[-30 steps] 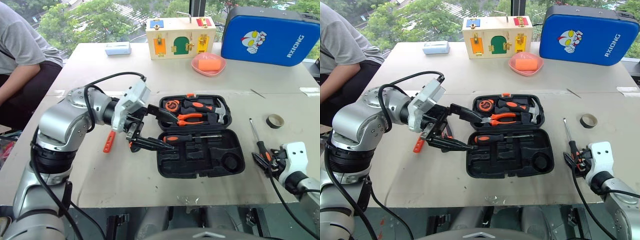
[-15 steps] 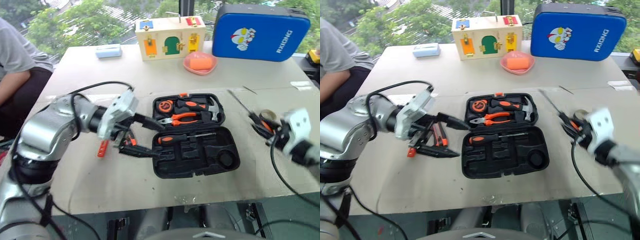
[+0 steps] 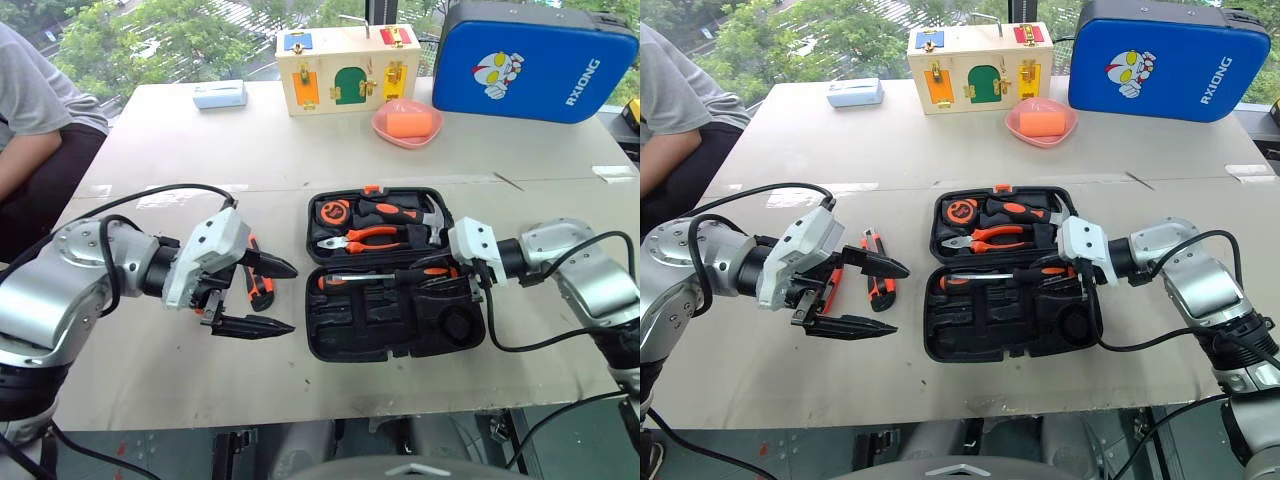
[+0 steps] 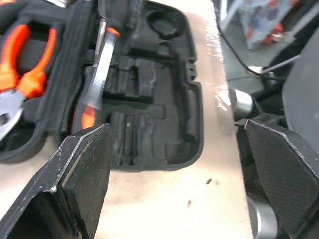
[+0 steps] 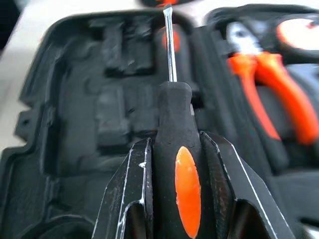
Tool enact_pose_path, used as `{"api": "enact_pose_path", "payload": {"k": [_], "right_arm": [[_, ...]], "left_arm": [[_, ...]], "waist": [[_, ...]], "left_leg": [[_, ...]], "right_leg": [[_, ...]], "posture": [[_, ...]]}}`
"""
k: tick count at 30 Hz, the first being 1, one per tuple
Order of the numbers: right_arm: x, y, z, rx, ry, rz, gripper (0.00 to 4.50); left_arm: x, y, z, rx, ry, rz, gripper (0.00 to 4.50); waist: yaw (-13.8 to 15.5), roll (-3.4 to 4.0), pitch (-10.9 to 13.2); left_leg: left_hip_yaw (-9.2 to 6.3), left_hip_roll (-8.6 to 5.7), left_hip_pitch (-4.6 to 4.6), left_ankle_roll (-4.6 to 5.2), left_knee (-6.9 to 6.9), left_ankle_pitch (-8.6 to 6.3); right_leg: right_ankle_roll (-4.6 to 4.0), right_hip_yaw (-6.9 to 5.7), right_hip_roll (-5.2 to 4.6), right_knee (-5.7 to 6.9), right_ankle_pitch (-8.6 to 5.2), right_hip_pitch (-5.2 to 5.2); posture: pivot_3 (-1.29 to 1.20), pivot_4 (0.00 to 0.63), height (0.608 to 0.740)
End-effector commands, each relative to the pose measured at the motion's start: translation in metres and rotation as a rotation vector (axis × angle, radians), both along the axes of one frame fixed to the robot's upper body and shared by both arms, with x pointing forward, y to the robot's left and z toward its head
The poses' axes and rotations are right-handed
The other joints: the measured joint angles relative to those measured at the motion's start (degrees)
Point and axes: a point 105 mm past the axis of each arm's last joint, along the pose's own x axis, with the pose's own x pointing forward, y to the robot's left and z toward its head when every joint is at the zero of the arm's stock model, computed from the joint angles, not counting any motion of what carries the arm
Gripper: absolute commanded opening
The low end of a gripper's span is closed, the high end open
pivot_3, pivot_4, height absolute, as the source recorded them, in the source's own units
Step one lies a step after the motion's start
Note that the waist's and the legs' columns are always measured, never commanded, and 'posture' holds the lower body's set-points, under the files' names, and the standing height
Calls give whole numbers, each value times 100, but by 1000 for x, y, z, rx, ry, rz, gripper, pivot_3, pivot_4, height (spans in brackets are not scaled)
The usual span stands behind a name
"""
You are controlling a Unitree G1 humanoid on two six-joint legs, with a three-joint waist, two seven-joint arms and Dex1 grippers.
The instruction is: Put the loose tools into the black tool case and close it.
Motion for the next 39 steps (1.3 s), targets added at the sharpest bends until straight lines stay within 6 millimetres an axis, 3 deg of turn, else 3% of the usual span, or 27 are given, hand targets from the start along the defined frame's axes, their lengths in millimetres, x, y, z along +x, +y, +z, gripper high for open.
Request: {"api": "enact_pose_path", "payload": {"k": [1, 7, 11, 13, 14, 16, 22, 27, 31, 32, 39], "right_arm": [[-1, 2, -1, -26, -35, 32, 529], [5, -3, -14, -82, -28, -12, 529], [4, -5, -15, -82, -7, -30, 2583], [3, -6, -14, -81, -5, -26, 3261], [2, -6, -11, -62, -7, -27, 3861], [2, -1, -1, -9, -19, -30, 4470], [0, 22, 23, 141, 23, -44, 4470], [1, 23, 12, 127, 26, -63, 2277], [9, 15, -14, 56, 5, -95, 309], [10, 15, -20, 45, 1, -97, 16], [11, 5, -49, -76, -28, -85, 16]], "left_arm": [[-1, -3, 8, -16, -51, -7, 4500], [3, -5, 12, -32, -65, -4, 4500], [4, -7, 12, -38, -72, -6, 4500], [4, -7, 12, -39, -71, -6, 4500], [4, -6, 12, -40, -70, -6, 4500], [4, -6, 11, -41, -69, -6, 4500], [6, -5, 8, -46, -66, -5, 4500], [8, -6, 6, -48, -68, -7, 4500], [8, -7, 6, -55, -71, -11, 4500], [9, -7, 6, -55, -72, -13, 4500], [9, -8, 5, -52, -72, -20, 4500]], "waist": [[5, 0, 0], [2, 0, 0], [-1, -1, 0], [2, -1, 0], [4, -1, 0], [5, -1, 0], [-19, -1, 0], [17, -1, -1], [9, -3, -2], [4, -3, -2], [-11, -7, -6]], "left_leg": [[1, 0, 2, 0, 1, 0], [10, -1, 2, -2, 3, 1], [21, -1, 2, -3, 2, 2], [22, -1, 2, -3, 2, 2], [22, -1, 3, -3, 2, 2], [22, -1, 2, -3, 2, 2], [26, 0, 2, -4, 2, 2], [27, -2, 0, -4, 3, 3], [29, -4, 2, -4, 3, 3], [30, -4, 1, -4, 3, 3], [37, -3, 7, -6, 3, 4]], "right_leg": [[0, 1, 1, 2, 0, 0], [-1, 13, 2, 28, 0, -11], [-1, 25, 3, 38, 0, -19], [-1, 26, 3, 39, 0, -19], [-1, 26, 4, 39, 0, -20], [-1, 26, 4, 39, 0, -21], [-1, 37, 1, 49, 0, -28], [-1, 35, 3, 49, 0, -36], [-1, 37, 3, 54, 0, -37], [-1, 38, 4, 58, 0, -38], [-1, 44, 8, 67, 0, -40]], "posture": [[0, 150, 735], [0, 150, 735], [0, 150, 735], [0, 150, 735], [0, 150, 735], [0, 150, 735], [0, 150, 735], [0, 150, 735], [0, 150, 735], [0, 150, 735], [0, 150, 735]]}}
